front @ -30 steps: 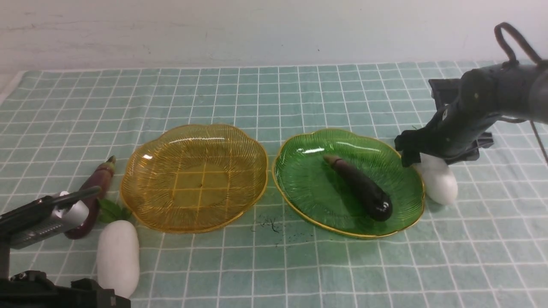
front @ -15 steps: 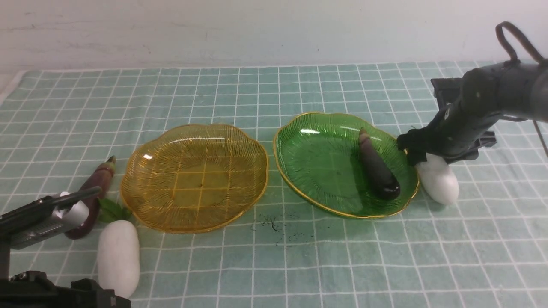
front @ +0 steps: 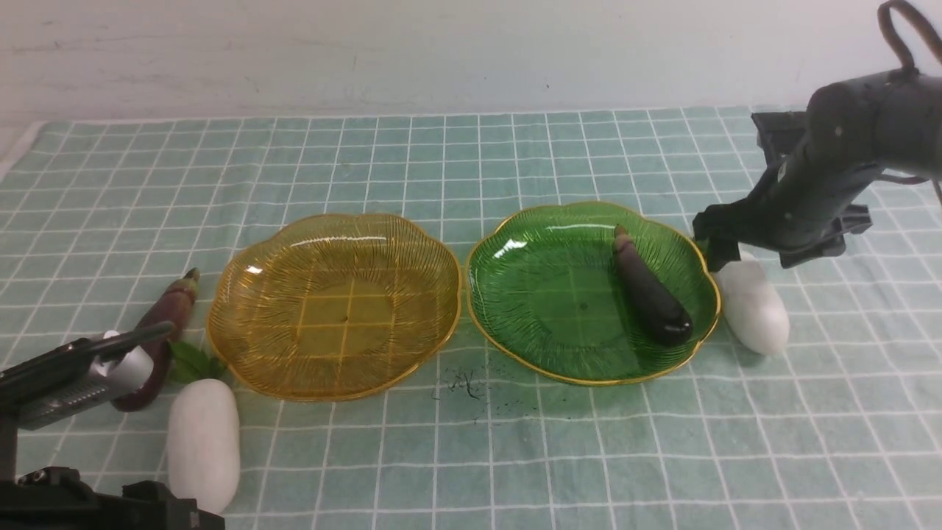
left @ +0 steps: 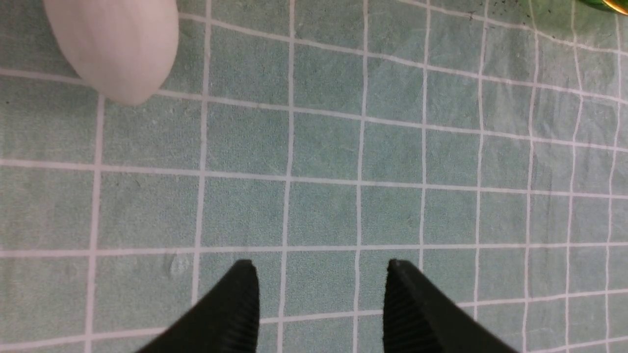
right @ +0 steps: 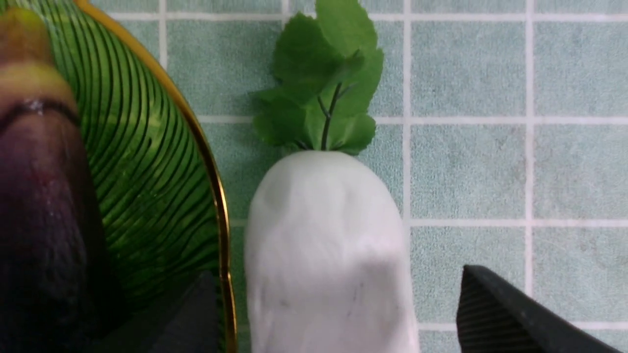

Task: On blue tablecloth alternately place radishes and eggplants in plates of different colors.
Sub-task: 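Place the white radish onto the plate beside the other radish with the right gripper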

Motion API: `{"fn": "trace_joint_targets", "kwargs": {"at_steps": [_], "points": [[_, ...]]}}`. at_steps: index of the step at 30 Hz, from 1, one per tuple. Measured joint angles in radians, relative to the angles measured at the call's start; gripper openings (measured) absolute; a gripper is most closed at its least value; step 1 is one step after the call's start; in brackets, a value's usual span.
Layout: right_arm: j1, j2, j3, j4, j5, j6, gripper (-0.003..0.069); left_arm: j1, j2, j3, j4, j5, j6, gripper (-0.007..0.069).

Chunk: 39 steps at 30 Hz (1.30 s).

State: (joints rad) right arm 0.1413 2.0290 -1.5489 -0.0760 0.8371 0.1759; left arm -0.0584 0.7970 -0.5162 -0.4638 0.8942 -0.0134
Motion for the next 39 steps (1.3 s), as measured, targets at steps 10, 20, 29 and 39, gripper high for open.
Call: {"fn": "trace_joint_targets", "kwargs": {"at_steps": [10, 20, 29, 39], "points": [[-0.004, 0.002, -0.007, -0.088, 0.175, -0.003, 0.0589, 0.000, 0.000, 0.000, 0.000, 0.000, -0.001, 0.0321], [-0.004, 0.006, -0.008, -0.072, 0.324, -0.053, 0.0589, 0.000, 0.000, 0.000, 0.000, 0.000, -0.001, 0.0321], [-0.004, 0.100, -0.009, -0.075, 0.302, -0.119, 0.0563, 0.000, 0.000, 0.000, 0.000, 0.000, 0.000, 0.0321], [-0.004, 0.033, -0.113, -0.127, 0.378, -0.114, 0.0480, 0.000, 0.000, 0.000, 0.000, 0.000, 0.000, 0.0321]]}}
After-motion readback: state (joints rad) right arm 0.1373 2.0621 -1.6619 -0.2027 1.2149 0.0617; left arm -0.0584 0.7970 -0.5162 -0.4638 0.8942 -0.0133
